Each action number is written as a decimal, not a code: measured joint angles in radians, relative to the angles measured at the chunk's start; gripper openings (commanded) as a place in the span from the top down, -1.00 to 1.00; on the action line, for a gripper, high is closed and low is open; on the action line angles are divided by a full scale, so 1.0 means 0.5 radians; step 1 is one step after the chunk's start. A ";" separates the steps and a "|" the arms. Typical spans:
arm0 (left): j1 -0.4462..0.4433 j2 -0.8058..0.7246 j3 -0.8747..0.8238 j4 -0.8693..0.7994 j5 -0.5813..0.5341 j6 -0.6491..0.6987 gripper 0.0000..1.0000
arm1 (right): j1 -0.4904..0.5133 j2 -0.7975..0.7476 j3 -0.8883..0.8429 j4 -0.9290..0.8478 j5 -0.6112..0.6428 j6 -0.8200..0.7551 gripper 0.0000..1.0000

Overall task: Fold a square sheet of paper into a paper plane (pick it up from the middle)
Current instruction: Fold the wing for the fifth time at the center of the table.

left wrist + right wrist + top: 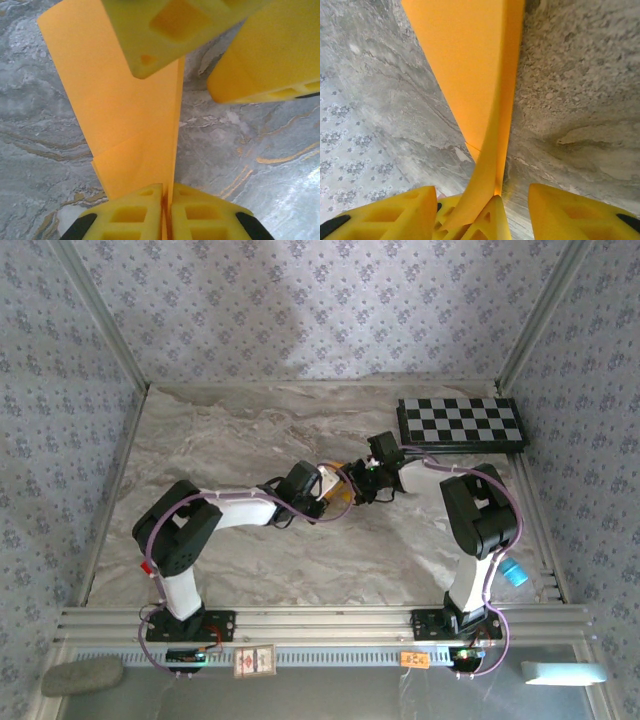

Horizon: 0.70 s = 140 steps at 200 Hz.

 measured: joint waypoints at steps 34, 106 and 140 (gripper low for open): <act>0.024 0.019 -0.002 0.034 0.108 -0.049 0.86 | -0.017 -0.013 0.043 -0.079 0.027 -0.093 -0.16; 0.111 0.026 -0.044 0.089 0.334 -0.210 0.99 | -0.072 -0.121 0.036 -0.087 0.060 -0.185 -0.35; 0.161 0.047 -0.044 0.099 0.468 -0.326 1.00 | -0.109 -0.187 0.010 -0.076 0.092 -0.237 -0.37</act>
